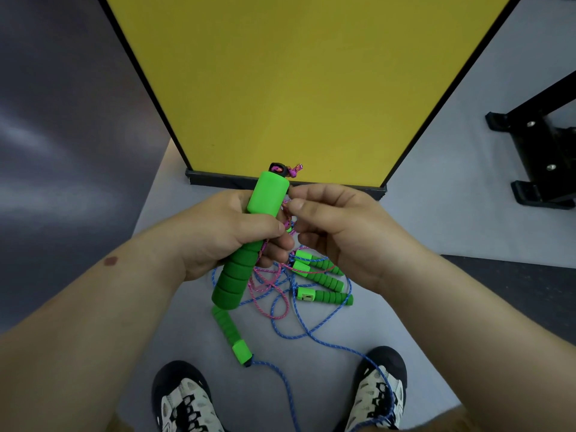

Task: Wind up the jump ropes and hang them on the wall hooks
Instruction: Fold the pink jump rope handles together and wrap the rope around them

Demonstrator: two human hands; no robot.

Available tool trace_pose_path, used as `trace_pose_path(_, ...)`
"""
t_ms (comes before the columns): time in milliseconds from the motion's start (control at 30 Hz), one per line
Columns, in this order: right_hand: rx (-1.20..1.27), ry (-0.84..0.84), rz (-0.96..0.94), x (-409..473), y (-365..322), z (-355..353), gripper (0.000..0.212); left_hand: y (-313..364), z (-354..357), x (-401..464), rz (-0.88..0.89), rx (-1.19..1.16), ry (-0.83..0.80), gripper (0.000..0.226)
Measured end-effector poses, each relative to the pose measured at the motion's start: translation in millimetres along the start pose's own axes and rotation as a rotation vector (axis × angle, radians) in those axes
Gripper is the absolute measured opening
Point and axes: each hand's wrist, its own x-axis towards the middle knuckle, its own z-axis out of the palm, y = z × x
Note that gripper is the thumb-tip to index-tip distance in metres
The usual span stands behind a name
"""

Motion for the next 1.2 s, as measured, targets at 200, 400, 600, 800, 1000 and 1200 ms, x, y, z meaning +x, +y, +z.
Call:
trace_pose_path(200,0.013,0.03,0.023,0,0,1,0.022,-2,1,1,0.018,-0.006,-0.04,0.016)
trace_pose_path(400,0.167,0.221,-0.023,4,-8,-5,0.014,-3,-1,2,0.005,-0.025,-0.016,0.018)
trace_pose_path(600,-0.119,0.101,0.103,2,-8,-6,0.006,-5,-1,5,0.03,-0.06,0.002,0.024)
trace_pose_path(800,-0.141,-0.036,0.13,0,2,1,0.028,-6,-1,3,0.067,-0.035,-0.032,0.016)
trace_pose_path(1000,-0.028,0.078,0.017,2,1,0,0.012,-5,-2,4,0.053,-0.039,-0.017,0.02)
trace_pose_path(1200,0.142,0.263,-0.061,6,-15,-13,0.01,-3,-2,2,0.014,-0.042,-0.012,0.022)
